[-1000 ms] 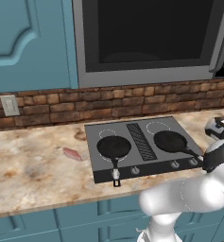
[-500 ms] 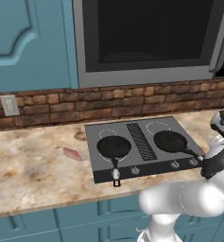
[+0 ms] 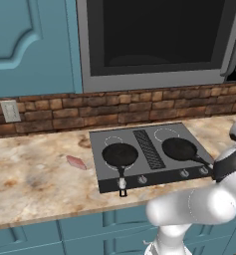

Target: Place both pans onto different burners. Then place the tomato and the steak on different pans.

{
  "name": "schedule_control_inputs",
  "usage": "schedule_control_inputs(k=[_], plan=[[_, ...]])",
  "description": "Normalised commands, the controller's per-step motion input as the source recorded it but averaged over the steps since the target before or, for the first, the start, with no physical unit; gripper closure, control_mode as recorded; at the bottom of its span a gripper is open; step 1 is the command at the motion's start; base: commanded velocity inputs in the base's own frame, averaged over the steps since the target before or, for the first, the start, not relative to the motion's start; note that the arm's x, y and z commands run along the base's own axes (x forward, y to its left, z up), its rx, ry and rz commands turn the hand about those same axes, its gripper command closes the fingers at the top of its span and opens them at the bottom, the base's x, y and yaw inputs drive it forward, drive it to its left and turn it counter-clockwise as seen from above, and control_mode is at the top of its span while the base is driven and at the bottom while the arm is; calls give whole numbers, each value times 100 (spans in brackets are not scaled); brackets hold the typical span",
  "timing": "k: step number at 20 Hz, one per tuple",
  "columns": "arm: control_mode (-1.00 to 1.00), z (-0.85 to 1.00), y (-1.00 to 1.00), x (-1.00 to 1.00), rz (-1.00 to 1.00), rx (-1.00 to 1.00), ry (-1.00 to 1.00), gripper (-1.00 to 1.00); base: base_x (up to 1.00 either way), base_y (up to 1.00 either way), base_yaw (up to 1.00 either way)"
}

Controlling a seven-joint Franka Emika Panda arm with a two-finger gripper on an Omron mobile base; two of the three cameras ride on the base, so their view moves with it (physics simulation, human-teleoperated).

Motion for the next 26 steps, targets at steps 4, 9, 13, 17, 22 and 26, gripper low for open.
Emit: schedule_control_inputs(k=[4, 9, 13, 17, 22, 26], plan=[[-100, 0, -41, 0, -24, -9, 0, -100, 0, 0, 0], [-100, 4, -44, 0, -22, -4, 1, -100, 0, 0, 0], [-100, 10, -47, 0, -18, 0, 3, -100, 0, 0, 0], [-100, 10, -42, 0, -9, 0, 1, -100, 0, 0, 0], [-100, 15, -38, 0, -4, 0, 0, -100, 0, 0, 0], [-100, 18, -35, -8, -2, 1, 2, -100, 0, 0, 0]])
